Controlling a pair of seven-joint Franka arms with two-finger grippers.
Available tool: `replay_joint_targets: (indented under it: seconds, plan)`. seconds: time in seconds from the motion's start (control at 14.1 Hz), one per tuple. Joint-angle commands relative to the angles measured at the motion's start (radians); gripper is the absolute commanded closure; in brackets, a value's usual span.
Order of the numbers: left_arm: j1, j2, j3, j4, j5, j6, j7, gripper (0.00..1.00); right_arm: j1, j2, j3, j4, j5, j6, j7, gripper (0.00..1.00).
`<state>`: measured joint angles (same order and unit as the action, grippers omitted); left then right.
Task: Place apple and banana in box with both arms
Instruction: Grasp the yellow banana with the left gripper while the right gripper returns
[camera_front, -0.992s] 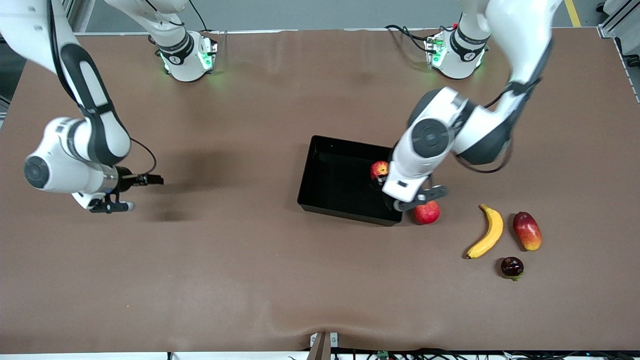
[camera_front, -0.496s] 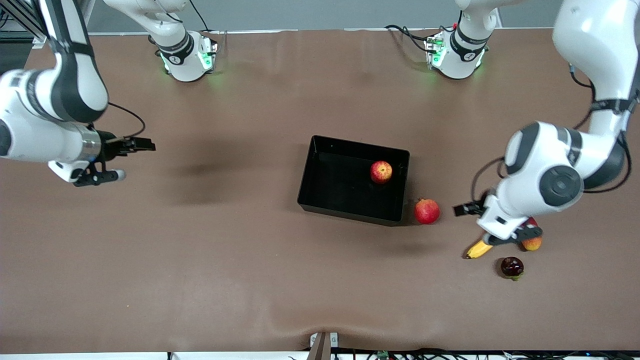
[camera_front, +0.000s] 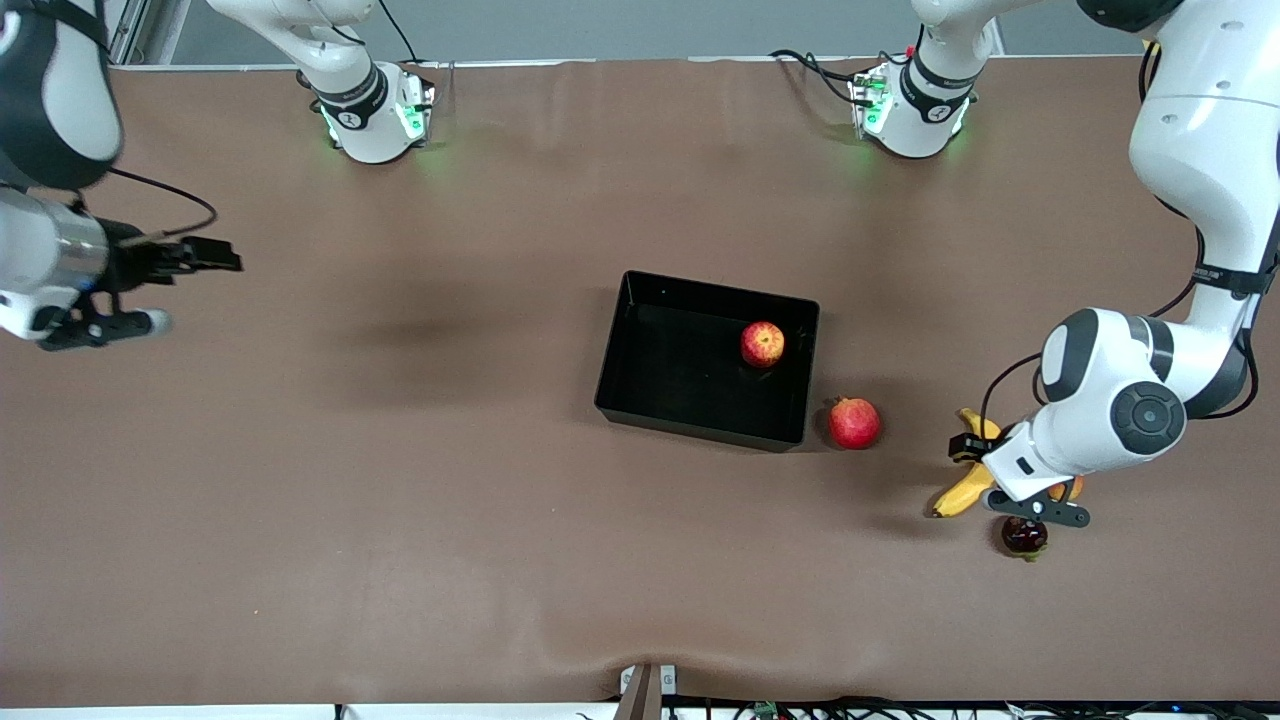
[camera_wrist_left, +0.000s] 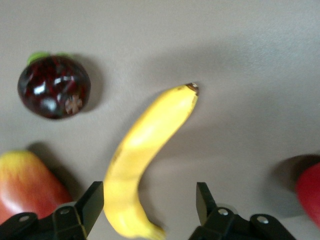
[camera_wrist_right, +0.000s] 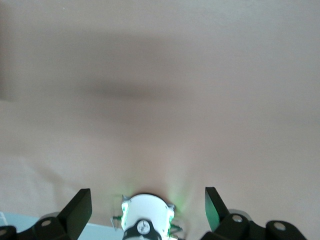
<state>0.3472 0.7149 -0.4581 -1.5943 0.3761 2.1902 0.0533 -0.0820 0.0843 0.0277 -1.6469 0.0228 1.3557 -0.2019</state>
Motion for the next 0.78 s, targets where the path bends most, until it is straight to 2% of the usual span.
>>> replay_joint_targets:
  seconds: [0.0,0.14,0.5,0.57,0.71]
  plan:
    - [0.012,0.027,-0.002,0.005,0.068,0.037,0.056,0.19,0.002,0.012,0.009,0.183,-0.023,-0.130,0.033,0.00]
    - [0.015,0.040,-0.002,0.004,0.134,0.040,0.056,0.22,0.004,0.011,0.011,0.200,-0.021,-0.144,0.033,0.00]
    - [0.018,0.092,0.007,-0.004,0.139,0.089,0.054,0.32,-0.001,-0.023,0.008,0.203,-0.020,-0.138,0.024,0.00]
    - [0.018,0.093,0.013,-0.006,0.139,0.089,0.051,0.44,-0.001,-0.031,0.011,0.203,-0.020,-0.144,0.022,0.00]
    - [0.018,0.086,0.013,-0.006,0.138,0.080,0.036,0.88,0.004,-0.060,0.011,0.191,-0.020,-0.153,0.024,0.00]
